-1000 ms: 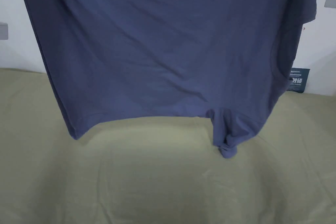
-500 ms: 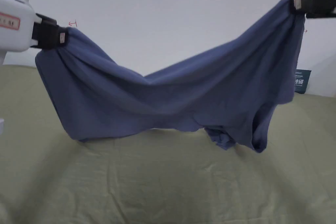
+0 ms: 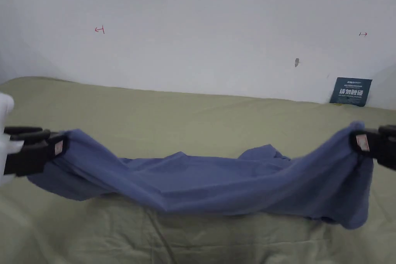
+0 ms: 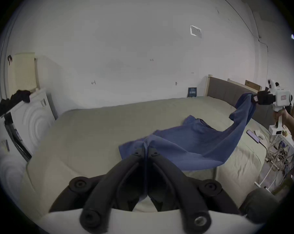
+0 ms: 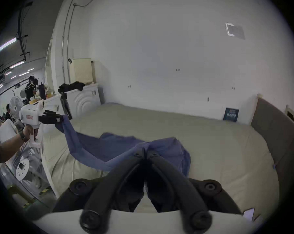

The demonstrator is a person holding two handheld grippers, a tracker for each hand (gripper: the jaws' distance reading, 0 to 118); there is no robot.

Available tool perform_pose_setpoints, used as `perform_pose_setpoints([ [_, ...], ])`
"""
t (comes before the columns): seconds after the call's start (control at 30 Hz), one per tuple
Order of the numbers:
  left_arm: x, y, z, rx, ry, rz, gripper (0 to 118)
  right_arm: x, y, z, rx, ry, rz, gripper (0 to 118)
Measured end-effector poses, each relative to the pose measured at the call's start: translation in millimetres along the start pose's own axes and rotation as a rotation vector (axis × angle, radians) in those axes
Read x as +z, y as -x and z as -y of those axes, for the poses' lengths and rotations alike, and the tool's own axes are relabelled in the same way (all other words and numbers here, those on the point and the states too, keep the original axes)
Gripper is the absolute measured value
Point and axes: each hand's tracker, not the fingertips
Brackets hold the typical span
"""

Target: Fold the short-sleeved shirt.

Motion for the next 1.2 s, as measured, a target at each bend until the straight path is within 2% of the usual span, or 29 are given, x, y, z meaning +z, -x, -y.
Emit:
perform_pose_setpoints([
  [0.23, 21.5, -5.7, 62.2, -0.057, 0.088, 0.071, 2, 24.4, 7.9, 70.0, -0.093, 0.078, -0.049, 3],
  [0.5, 32.4, -0.8, 130.5, 0.059, 0.208, 0.091, 2, 38.8, 15.0, 132.5, -0.247, 0.181, -0.027, 3],
  [0.67, 31.7, -1.7, 165.6, 0.098, 0.265, 0.098, 2, 43.5, 17.9, 165.4, -0.261, 0.294, 0.01, 3],
  [0.73, 31.8, 0.5, 175.7, 0.151, 0.293, 0.098, 7, 47.1, 16.1, 175.9, -0.301, 0.318, 0.016, 3],
  [0.8, 33.4, 5.1, 186.1, 0.19, 0.332, 0.057, 23, 51.2, 13.4, 184.5, -0.342, 0.354, 0.046, 5],
  [0.83, 36.5, 7.3, 190.5, 0.227, 0.341, 0.041, 35, 54.2, 12.4, 188.1, -0.355, 0.364, 0.061, 8],
  [0.87, 41.1, 9.7, 194.1, 0.26, 0.347, 0.032, 53, 57.4, 12.1, 190.8, -0.365, 0.369, 0.071, 15],
  [0.9, 46.0, 12.6, 198.7, 0.308, 0.347, 0.026, 71, 61.7, 12.0, 192.8, -0.383, 0.373, 0.092, 45],
  [0.93, 51.8, 15.2, 201.1, 0.342, 0.351, 0.02, 70, 65.9, 12.0, 194.2, -0.394, 0.38, 0.104, 73],
  [0.97, 59.1, 15.9, 200.3, 0.377, 0.343, 0.014, 70, 70.0, 12.4, 194.7, -0.411, 0.384, 0.112, 85],
  [1.03, 73.6, 14.4, 193.1, 0.397, 0.328, -0.054, 70, 81.7, 16.7, 187.4, -0.42, 0.347, 0.131, 85],
  [1.1, 85.8, 5.1, 177.5, 0.365, 0.284, -0.062, 70, 89.3, 25.2, 173.8, -0.397, 0.319, 0.181, 85],
  [1.2, 97.6, -19.3, 145.7, 0.282, 0.243, -0.105, 69, 93.6, 46.9, 145.0, -0.298, 0.284, 0.279, 85],
])
